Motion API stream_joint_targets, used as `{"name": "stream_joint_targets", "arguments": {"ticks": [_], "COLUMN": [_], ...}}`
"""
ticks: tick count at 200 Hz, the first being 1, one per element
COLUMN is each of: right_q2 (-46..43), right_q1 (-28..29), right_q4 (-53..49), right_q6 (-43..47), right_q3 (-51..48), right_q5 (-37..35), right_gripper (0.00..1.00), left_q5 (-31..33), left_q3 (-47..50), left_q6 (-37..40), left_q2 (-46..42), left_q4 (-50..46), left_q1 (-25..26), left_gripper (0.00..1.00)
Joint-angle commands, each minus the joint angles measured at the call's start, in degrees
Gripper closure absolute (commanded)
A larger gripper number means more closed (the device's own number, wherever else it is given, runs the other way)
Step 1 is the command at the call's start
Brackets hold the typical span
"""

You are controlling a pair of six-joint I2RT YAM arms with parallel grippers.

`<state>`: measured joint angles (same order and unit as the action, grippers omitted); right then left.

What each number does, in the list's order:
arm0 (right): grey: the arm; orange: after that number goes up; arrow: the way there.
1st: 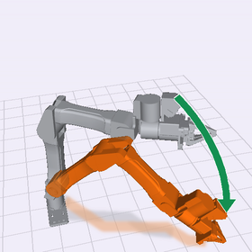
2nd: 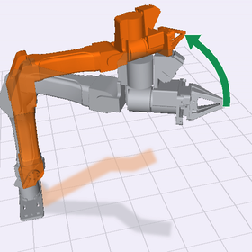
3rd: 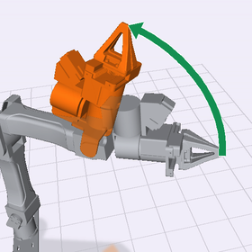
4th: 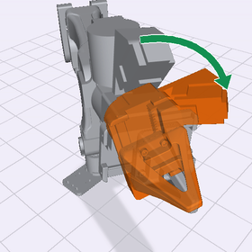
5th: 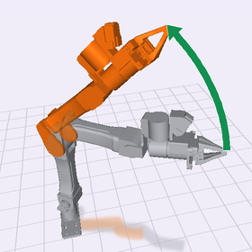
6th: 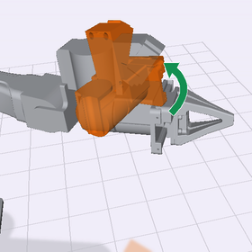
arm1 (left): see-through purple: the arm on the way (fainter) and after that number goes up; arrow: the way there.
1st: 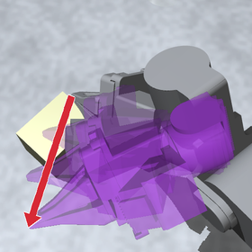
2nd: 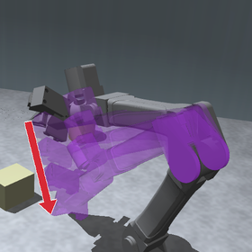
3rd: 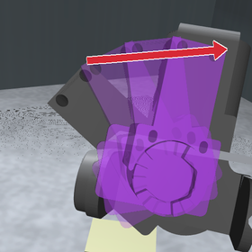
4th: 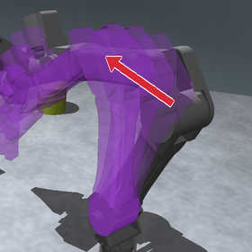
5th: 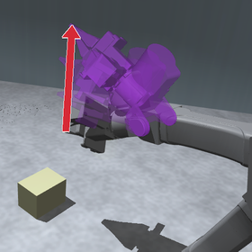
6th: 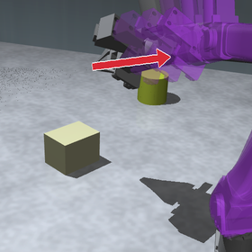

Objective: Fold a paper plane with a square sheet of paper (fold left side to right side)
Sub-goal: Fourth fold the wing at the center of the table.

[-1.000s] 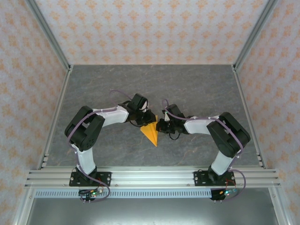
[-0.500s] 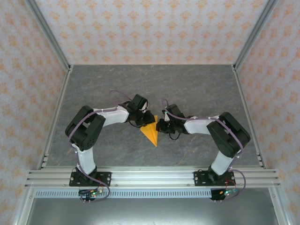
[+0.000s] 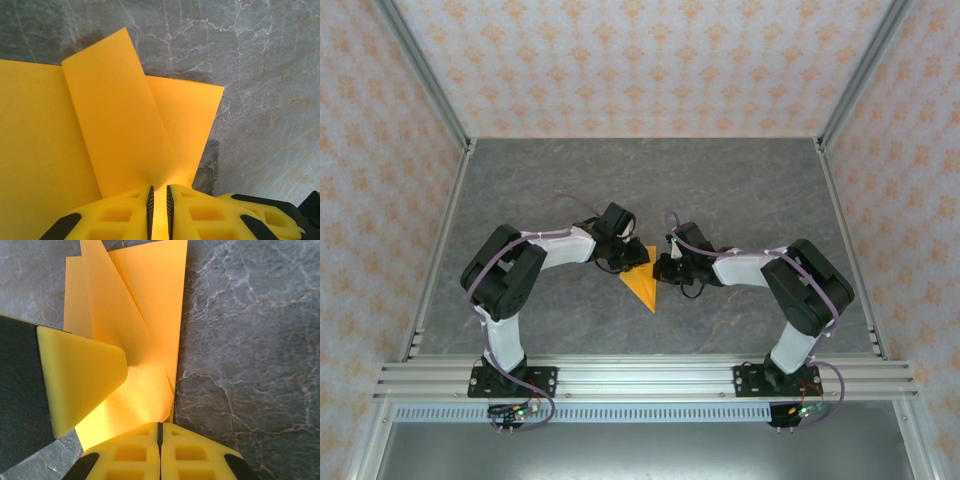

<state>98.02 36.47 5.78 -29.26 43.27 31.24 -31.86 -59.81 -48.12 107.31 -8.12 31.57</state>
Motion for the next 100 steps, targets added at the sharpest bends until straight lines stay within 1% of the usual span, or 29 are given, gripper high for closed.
{"name": "stream_joint_targets", "arguments": {"ticks": [1, 26, 49, 87, 100], "right_q2": [0.75, -0.21, -3.08, -10.29, -12.61], "right_q1": [0.18, 0.25, 0.23, 0.18, 0.48], "right_q4": [-4.35, -4.05, -4.36, -8.86, -11.1], "right_q6": [0.72, 0.6, 0.51, 1.25, 1.46], "right_q3": [0.41, 0.61, 0.92, 1.38, 1.45], "right_q5": [-3.55, -3.65, -4.1, -5.77, -5.22], "right_gripper": [0.93, 0.92, 0.88, 0.77, 0.76], "left_q5": [2.59, 2.59, 2.5, 2.5, 2.51], "left_q3": [1.85, 2.64, 3.34, 3.81, 3.91], "left_q6": [0.32, -0.01, -0.32, -0.53, -0.49], "left_q2": [1.17, 1.54, 1.74, 1.76, 1.76], "left_q4": [-1.22, -0.49, 0.32, 0.74, 0.78], "left_q1": [0.22, 0.18, 0.18, 0.17, 0.16], "left_gripper": [0.82, 0.82, 0.82, 0.82, 0.82]}}
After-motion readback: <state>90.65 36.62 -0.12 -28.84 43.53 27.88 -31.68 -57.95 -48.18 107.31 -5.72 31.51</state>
